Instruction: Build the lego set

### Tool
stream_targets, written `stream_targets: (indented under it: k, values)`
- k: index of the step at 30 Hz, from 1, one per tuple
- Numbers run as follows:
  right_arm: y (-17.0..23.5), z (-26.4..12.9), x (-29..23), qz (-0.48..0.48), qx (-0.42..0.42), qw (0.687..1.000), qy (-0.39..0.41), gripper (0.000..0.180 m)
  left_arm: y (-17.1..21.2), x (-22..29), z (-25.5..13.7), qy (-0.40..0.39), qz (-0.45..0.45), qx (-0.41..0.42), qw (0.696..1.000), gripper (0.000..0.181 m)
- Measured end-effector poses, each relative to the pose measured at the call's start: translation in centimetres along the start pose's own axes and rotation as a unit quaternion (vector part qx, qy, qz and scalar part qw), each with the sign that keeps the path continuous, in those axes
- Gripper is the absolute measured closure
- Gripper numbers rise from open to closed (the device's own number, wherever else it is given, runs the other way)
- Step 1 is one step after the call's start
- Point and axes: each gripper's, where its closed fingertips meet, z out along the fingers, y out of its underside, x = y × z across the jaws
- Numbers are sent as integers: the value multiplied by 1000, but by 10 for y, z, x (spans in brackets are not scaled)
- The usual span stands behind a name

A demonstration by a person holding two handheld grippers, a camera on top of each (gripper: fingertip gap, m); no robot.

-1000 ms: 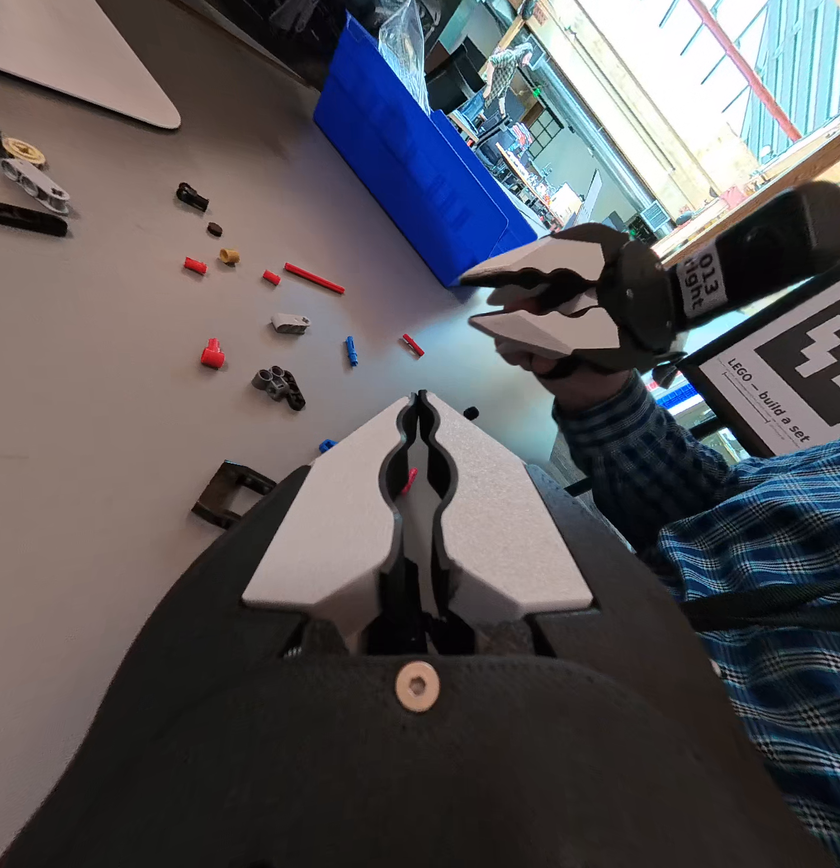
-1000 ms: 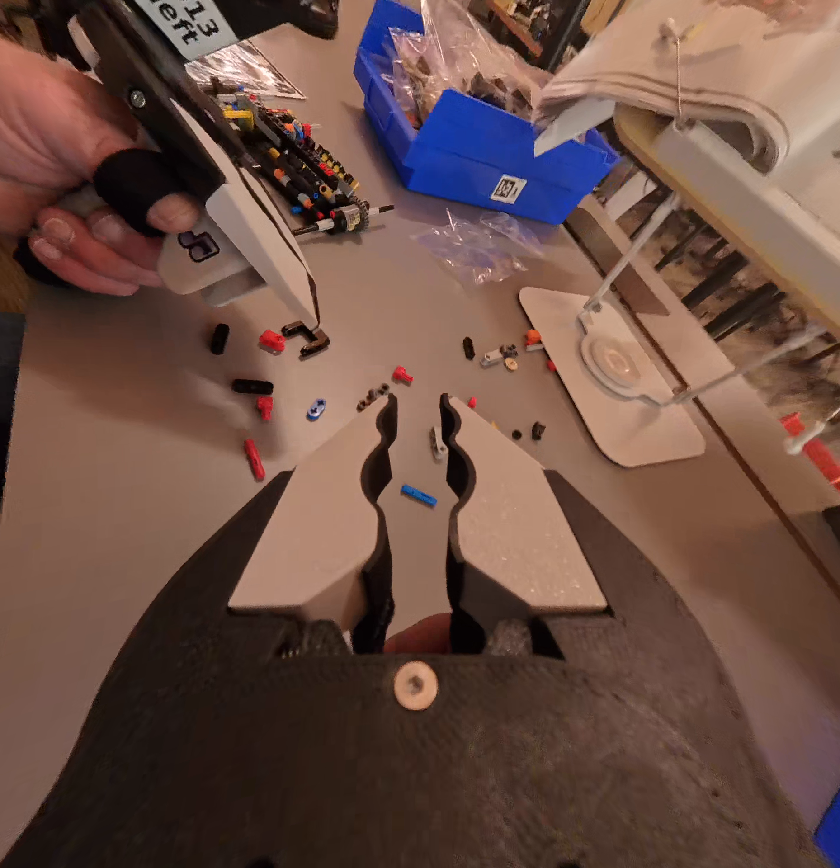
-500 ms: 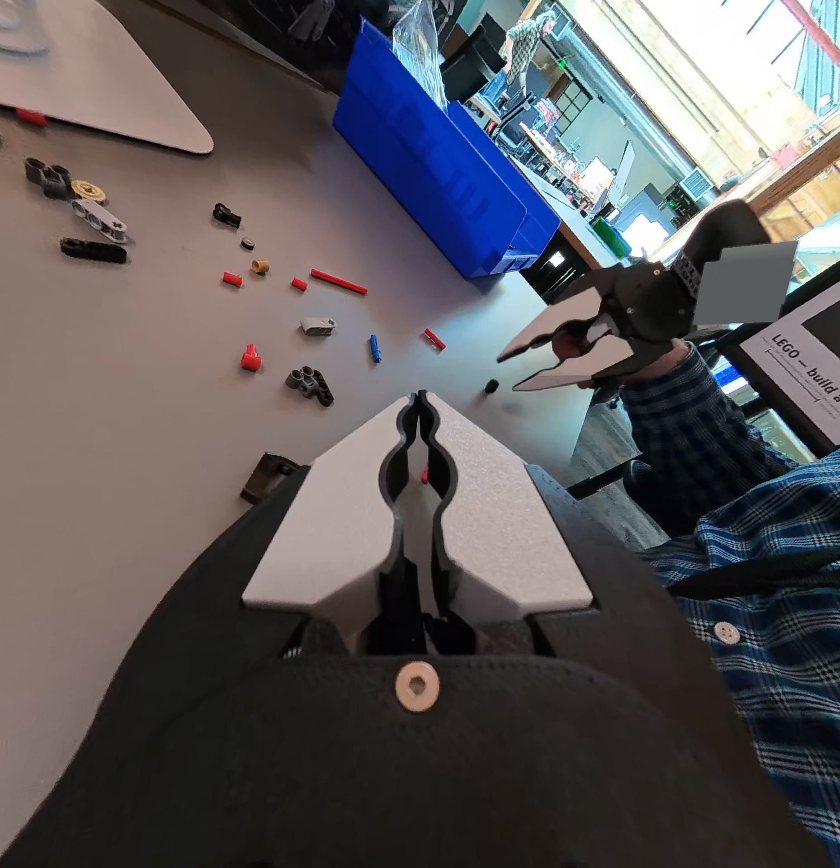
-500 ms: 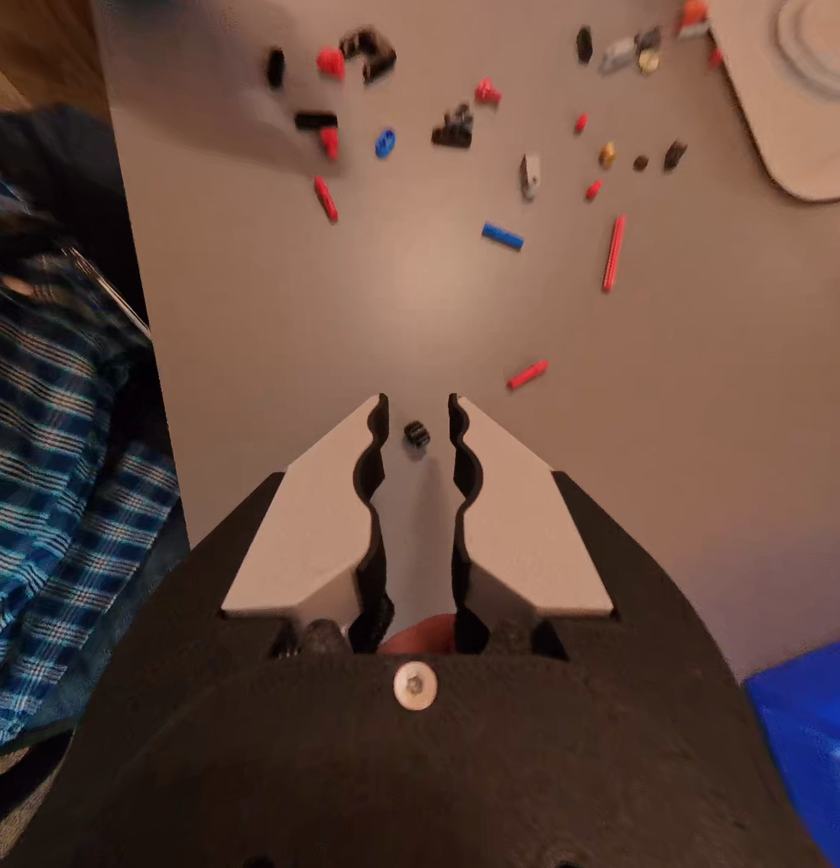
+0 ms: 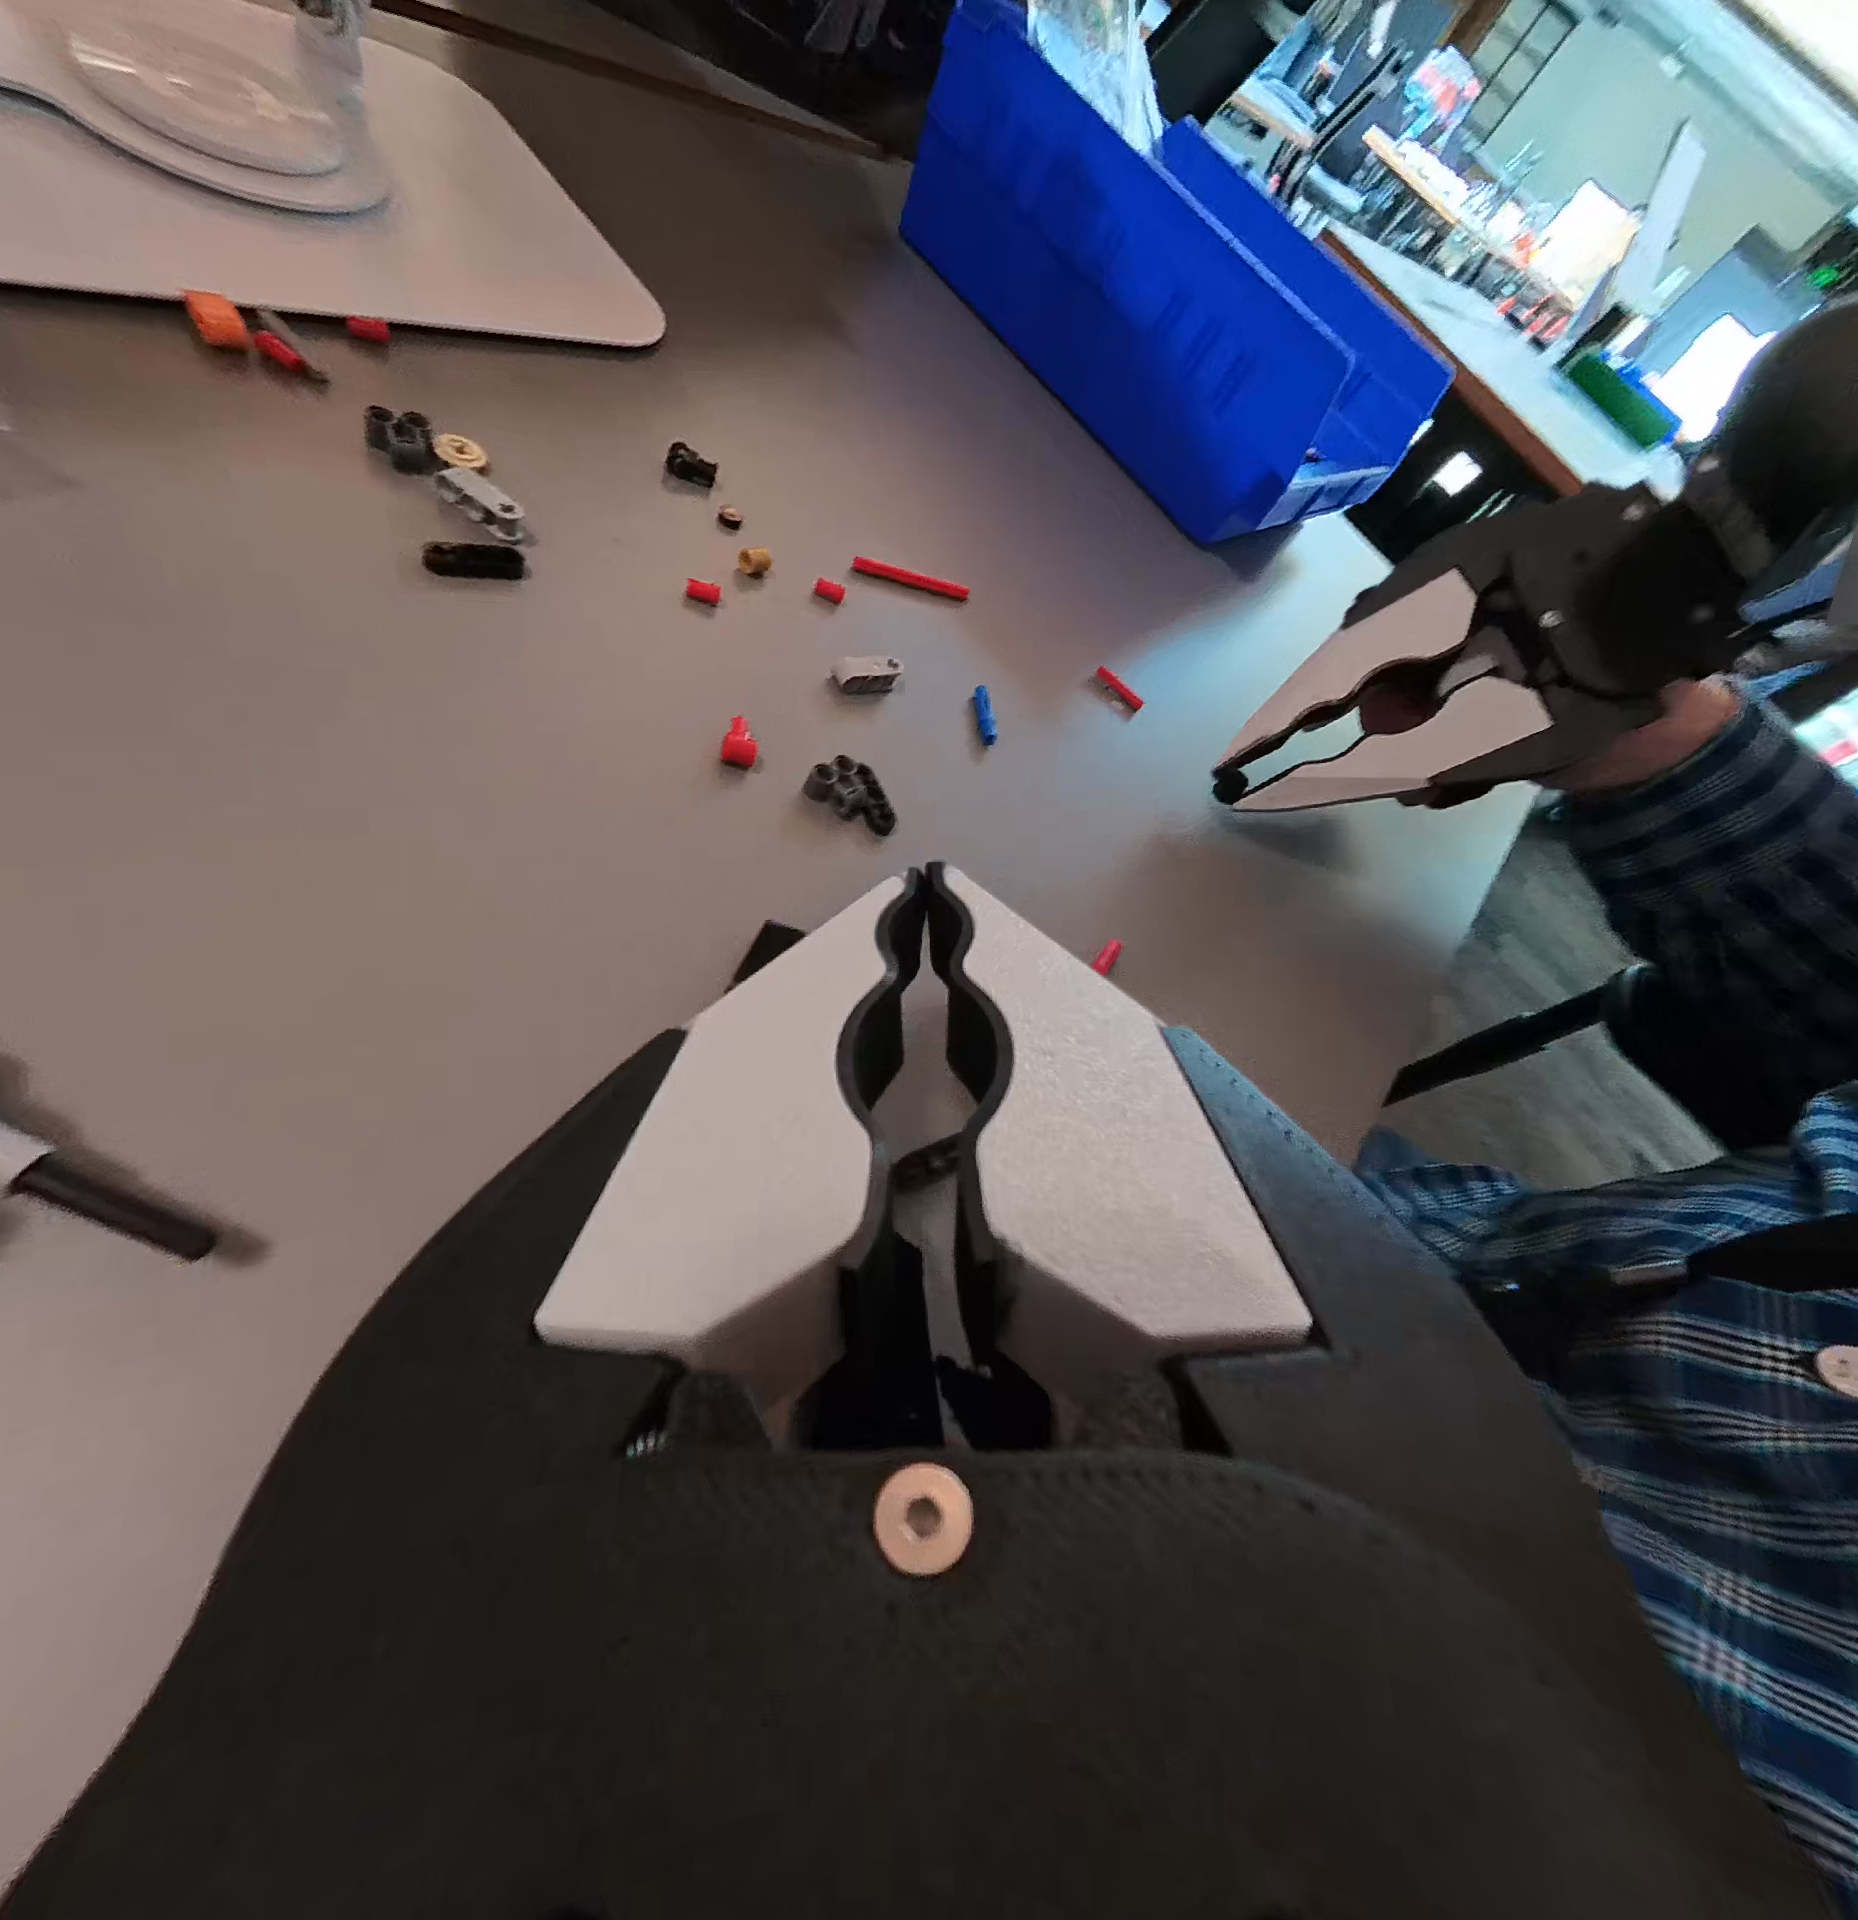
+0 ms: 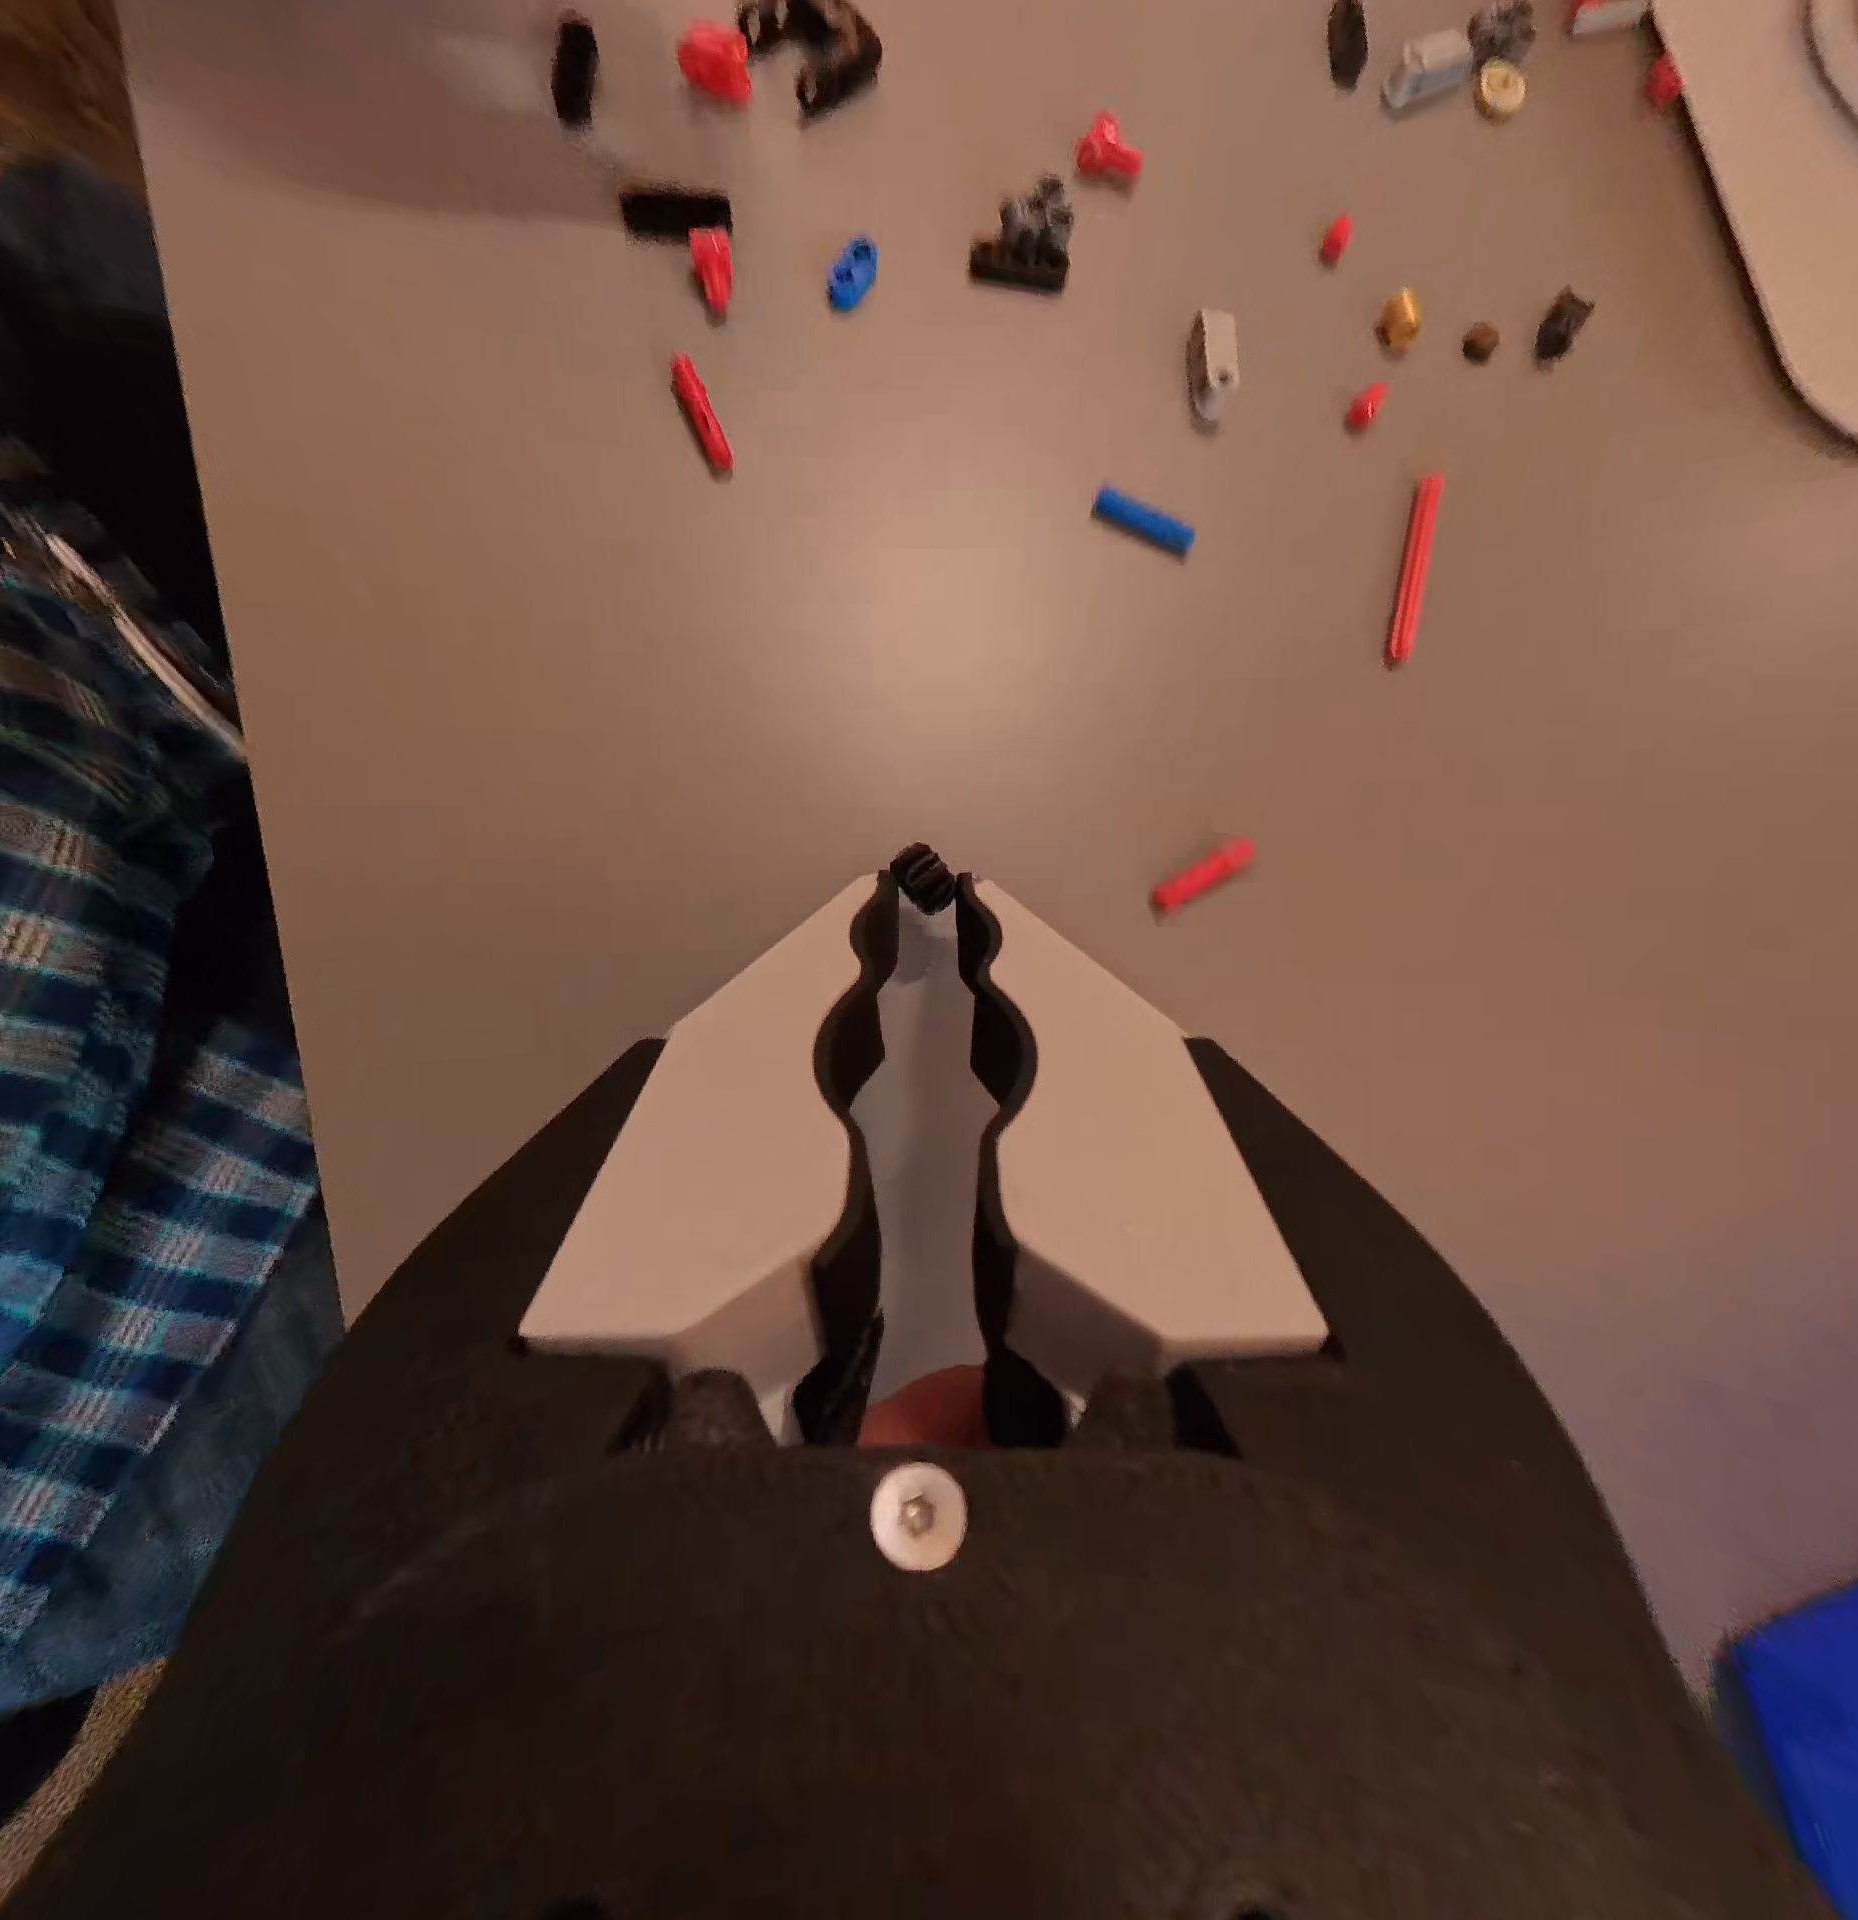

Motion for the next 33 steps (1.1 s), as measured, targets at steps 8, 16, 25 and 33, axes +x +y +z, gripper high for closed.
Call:
stream_targets:
  k: [8,16,25,33]
  values:
    - [-98,55,-23,-37,75,994,-65,172,16,-24,-9,-74,68,-52,994,177]
    - [-133,108,-30,-46,68,993,-90,173,28,-35,-6,-105,107,-93,984,172]
    - [-148,126,-32,-33,78,991,-99,173,32,-40,-6,-114,102,-108,982,172]
    - [-144,132,-32,-31,63,992,-100,172,35,-40,-5,-118,102,-118,981,172]
